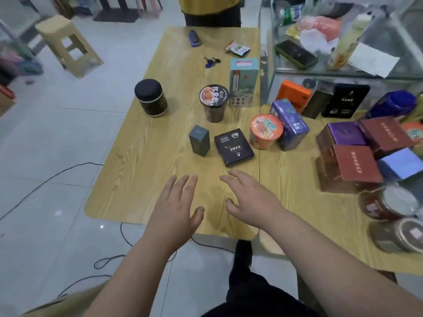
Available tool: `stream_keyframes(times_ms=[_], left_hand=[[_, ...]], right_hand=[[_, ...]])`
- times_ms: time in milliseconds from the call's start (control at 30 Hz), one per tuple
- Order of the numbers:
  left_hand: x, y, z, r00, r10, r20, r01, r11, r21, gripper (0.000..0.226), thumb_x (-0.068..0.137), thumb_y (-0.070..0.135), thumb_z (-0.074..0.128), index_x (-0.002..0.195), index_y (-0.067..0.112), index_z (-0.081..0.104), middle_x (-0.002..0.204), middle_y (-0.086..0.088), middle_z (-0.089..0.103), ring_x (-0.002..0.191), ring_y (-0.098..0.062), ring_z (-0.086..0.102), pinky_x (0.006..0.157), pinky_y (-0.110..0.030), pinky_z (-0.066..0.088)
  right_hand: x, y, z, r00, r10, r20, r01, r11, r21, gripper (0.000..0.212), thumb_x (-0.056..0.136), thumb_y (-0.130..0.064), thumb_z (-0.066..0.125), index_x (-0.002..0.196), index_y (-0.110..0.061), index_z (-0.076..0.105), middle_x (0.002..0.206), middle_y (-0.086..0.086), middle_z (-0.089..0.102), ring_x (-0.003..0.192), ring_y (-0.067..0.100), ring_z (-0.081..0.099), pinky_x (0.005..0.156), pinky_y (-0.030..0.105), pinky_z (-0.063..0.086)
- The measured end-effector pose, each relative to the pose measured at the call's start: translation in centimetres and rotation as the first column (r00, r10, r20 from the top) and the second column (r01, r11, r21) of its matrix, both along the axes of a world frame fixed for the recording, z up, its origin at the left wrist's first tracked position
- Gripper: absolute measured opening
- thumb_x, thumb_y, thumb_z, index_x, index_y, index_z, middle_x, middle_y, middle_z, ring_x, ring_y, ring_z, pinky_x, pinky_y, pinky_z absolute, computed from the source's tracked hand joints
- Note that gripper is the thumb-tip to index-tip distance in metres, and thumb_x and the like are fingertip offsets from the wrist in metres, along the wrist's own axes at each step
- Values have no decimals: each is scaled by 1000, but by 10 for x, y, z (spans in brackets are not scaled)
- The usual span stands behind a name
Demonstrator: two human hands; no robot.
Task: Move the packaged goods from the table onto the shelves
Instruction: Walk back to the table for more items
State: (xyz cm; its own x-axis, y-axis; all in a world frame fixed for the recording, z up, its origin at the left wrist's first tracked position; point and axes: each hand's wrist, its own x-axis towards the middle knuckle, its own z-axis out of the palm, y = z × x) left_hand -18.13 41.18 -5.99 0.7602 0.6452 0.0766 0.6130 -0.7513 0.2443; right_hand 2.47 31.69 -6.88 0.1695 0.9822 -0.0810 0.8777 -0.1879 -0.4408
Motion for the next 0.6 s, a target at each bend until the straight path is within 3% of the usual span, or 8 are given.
stream_keyframes(times_ms=[100, 233, 333, 467, 600], left_hand=[[38, 30, -2, 998, 19, -53, -20, 1000, -17, 72, 91, 48, 44, 150, 7, 42, 146, -15, 52, 143, -37, 36, 115, -46, 32], [86, 69, -4, 999, 14, -31, -15, 999, -34, 74, 93, 38, 64, 154, 8, 35, 152, -14, 46, 146, -31, 26, 120, -39, 18], [112, 90, -3, 1000, 8, -3, -8, 998, -66, 75, 91, 35, 69, 153, 7, 37, 151, -14, 47, 143, -25, 21, 120, -38, 16], [122, 132, -5, 998, 62, -21, -65, 982, -175, 75, 93, 41, 59, 157, 16, 30, 156, -6, 40, 149, -26, 20, 124, -40, 18], [120, 208, -7, 975, 221, -16, -219, 953, -208, 78, 93, 40, 60, 159, 18, 23, 160, -10, 27, 150, -27, 17, 123, -44, 20]], right_hand=[[41, 39, 1, 1000, 1, -14, -1, 1000, -6, 61, 96, -34, 57, 152, -21, 39, 158, 3, 32, 143, 21, 35, 109, 33, 40], [89, 79, 3, 999, -26, -26, 26, 1000, 5, 60, 93, -31, 60, 149, -16, 44, 155, 7, 38, 141, 26, 38, 111, 37, 40], [113, 102, 0, 997, -68, -48, 68, 998, -9, 60, 92, -30, 62, 148, -18, 44, 153, 4, 39, 139, 25, 40, 108, 39, 42], [126, 137, -10, 988, -117, -100, 115, 993, -27, 59, 92, -30, 61, 148, -19, 44, 152, 3, 39, 138, 23, 41, 109, 36, 40], [130, 190, -17, 970, -205, -131, 196, 977, -77, 65, 93, -34, 61, 152, -26, 35, 159, 4, 27, 144, 25, 33, 110, 40, 39]])
